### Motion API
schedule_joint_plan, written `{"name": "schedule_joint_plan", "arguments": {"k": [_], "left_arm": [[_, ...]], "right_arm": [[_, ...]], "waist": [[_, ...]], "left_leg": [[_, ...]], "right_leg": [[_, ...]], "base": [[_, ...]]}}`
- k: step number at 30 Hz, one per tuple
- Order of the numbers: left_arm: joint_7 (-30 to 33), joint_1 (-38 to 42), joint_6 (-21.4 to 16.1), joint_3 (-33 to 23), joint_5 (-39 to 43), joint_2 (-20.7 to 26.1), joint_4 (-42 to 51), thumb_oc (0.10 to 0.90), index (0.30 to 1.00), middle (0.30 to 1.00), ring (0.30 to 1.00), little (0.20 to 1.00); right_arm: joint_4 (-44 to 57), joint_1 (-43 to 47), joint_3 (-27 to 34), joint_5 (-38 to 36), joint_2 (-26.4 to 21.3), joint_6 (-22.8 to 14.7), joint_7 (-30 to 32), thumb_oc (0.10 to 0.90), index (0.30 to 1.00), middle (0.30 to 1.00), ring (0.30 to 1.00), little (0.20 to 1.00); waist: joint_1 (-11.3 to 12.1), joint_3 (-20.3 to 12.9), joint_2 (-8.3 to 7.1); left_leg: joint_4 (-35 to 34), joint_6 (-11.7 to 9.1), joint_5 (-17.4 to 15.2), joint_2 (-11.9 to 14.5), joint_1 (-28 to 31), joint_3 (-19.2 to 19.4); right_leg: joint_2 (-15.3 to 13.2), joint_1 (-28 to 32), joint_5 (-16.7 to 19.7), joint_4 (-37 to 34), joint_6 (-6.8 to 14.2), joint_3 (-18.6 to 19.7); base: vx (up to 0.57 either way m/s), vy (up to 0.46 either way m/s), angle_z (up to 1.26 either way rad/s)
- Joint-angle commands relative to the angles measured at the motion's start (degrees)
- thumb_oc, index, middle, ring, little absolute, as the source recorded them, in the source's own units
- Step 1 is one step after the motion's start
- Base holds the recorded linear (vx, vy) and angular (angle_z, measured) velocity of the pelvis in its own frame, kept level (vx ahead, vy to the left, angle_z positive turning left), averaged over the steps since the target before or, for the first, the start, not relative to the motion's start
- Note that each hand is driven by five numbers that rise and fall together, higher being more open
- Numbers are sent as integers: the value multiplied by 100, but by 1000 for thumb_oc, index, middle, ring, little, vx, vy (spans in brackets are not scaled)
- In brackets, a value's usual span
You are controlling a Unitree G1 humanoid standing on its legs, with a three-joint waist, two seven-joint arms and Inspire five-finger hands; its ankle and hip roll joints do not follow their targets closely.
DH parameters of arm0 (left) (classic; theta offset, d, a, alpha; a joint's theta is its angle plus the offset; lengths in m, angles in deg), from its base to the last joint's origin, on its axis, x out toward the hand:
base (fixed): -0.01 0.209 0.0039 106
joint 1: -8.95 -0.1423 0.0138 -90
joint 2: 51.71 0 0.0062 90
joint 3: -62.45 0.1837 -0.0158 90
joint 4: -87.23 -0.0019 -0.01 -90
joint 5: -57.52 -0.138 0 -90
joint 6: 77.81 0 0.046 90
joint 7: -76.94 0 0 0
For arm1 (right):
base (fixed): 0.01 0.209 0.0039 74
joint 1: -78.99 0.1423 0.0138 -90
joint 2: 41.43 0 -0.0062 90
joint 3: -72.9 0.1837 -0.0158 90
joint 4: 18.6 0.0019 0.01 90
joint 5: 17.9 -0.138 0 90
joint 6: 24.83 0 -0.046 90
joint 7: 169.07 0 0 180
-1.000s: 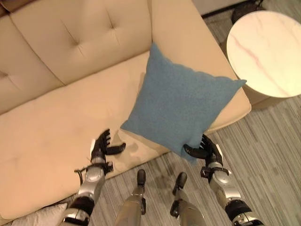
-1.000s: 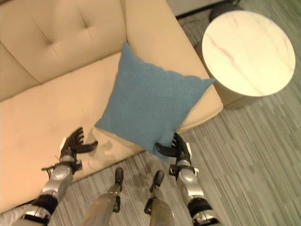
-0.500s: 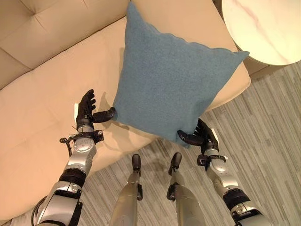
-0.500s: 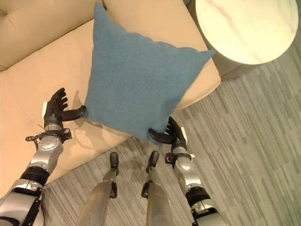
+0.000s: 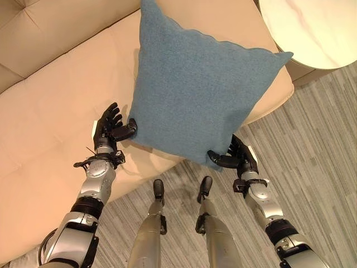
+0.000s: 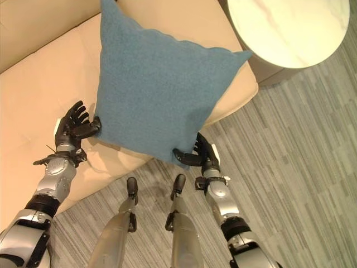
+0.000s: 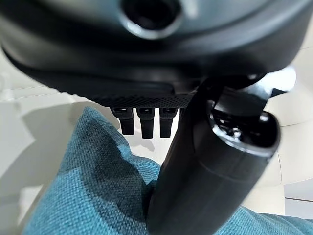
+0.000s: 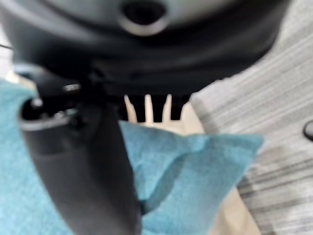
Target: Pick up all the scattered cushions and arrange them neatly on the sofa.
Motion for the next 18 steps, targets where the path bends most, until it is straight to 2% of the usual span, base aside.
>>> {"name": "schedule_joint_plan", "arguments": {"k": [1, 4, 6, 10, 18], "left_arm": [[-263, 88, -536, -155, 493, -1, 365, 800, 900, 900, 900, 900], [-301, 66, -564, -317, 899, -220, 398, 800, 900, 900, 900, 900], [-289, 50, -642, -498, 1368, -597, 465, 800, 900, 900, 900, 900], [-379, 17, -702, -657, 1952, -1034, 568, 800, 900, 900, 900, 900], [-669, -21, -492, -285, 1619, -1024, 526, 800, 900, 900, 900, 900]], "right_arm": [[264, 32, -47, 143, -136, -244, -51, 800, 900, 900, 900, 900], [267, 7, -46, 164, -104, -242, -41, 800, 900, 900, 900, 900], [263, -27, -48, 200, -17, -221, -2, 800, 900, 900, 900, 900], [350, -58, -71, 248, 103, -222, 29, 800, 900, 900, 900, 900], [423, 55, -132, 248, 28, -202, -33, 800, 900, 900, 900, 900]], "waist": [[121, -445, 121], [130, -438, 132], [136, -440, 137], [130, -433, 99], [114, -424, 75]], "left_leg": [[434, -11, -542, -235, -294, -323], [393, -17, -519, -247, -273, -338], [337, -33, -494, -256, -239, -364], [320, -31, -494, -271, -235, -407], [345, -20, -484, -266, -271, -428]], "right_leg": [[-144, 71, -486, 501, 512, 57], [-152, 85, -497, 496, 510, 39], [-163, 104, -513, 488, 507, -2], [-167, 92, -529, 506, 495, -6], [-170, 62, -502, 517, 493, 6]], "base": [[-11, -6, -5], [0, 0, 0], [0, 0, 0], [0, 0, 0], [0, 0, 0]]}}
